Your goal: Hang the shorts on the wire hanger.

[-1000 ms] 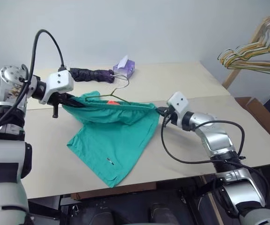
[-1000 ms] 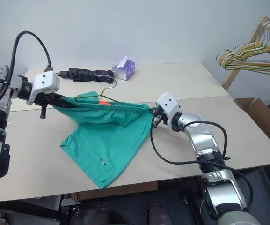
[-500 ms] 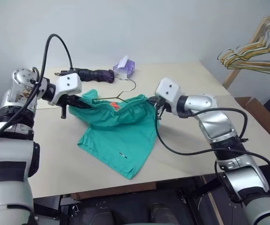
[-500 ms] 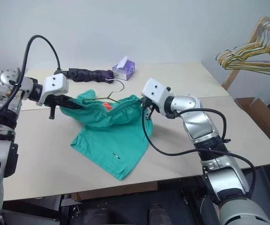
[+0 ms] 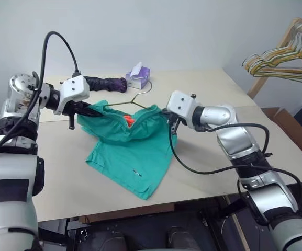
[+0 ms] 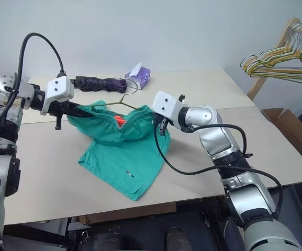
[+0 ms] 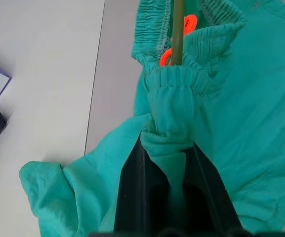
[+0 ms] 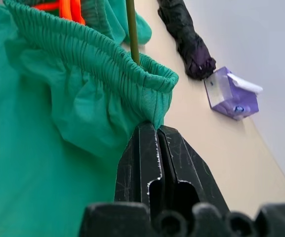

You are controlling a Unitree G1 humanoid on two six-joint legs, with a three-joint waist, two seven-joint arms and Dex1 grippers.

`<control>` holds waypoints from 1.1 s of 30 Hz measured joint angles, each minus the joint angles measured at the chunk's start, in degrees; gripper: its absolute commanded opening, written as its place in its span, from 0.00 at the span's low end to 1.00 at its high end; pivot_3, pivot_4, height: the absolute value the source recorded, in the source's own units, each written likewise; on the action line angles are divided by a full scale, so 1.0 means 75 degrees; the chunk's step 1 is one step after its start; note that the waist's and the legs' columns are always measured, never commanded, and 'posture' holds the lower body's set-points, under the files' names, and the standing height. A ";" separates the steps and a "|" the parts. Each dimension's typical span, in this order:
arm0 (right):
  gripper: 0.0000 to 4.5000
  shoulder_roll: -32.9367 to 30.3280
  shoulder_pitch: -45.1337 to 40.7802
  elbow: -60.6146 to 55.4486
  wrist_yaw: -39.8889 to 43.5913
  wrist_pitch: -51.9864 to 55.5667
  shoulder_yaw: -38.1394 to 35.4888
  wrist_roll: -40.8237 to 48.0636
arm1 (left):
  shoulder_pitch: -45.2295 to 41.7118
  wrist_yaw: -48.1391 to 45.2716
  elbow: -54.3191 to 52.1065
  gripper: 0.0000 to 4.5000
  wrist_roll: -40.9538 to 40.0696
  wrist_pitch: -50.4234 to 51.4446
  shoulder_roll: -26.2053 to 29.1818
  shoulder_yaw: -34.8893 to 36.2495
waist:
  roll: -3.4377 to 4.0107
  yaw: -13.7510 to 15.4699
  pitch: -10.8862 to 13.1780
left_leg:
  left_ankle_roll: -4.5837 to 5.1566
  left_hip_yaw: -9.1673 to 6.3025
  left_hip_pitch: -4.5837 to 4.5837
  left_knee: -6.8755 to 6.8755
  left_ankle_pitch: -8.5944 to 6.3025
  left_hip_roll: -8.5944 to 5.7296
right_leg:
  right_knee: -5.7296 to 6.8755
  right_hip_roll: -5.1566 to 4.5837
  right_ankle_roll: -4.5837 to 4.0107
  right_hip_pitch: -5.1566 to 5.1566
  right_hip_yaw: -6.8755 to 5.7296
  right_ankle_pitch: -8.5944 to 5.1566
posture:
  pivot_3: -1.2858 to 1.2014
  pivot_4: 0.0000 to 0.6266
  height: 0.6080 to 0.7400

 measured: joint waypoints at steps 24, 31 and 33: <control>0.92 -0.0873 -0.0848 0.1310 0.2771 0.1024 -0.1053 0.1876 | 0.0058 -0.0249 -0.0289 0.00 -0.0265 0.0000 0.0045 0.0232 | 0.0000 -0.0015 0.0000 | 0.0000 0.0002 0.0013 0.0001 0.0000 0.0000 | 0.0005 0.0000 -0.0001 0.0009 0.0002 0.0000 | 0.52 0.00 1.00; 0.92 -0.0514 -0.1389 0.2389 0.3364 0.0812 -0.0831 0.1841 | 0.0108 -0.0362 -0.0495 0.00 -0.0371 0.0025 0.0044 0.0233 | 0.0001 -0.0019 0.0001 | 0.0000 0.0002 0.0008 0.0002 0.0000 0.0000 | 0.0005 0.0000 -0.0001 0.0004 0.0002 0.0000 | 0.52 0.00 1.00; 0.92 -0.0327 -0.1449 0.2678 0.3420 0.0647 -0.0752 0.1800 | 0.0110 -0.0403 -0.0522 0.00 -0.0430 0.0051 0.0050 0.0243 | 0.0001 -0.0007 0.0000 | 0.0000 0.0002 0.0008 0.0003 0.0000 0.0000 | 0.0005 0.0000 0.0000 0.0006 0.0001 0.0000 | 0.52 0.00 1.00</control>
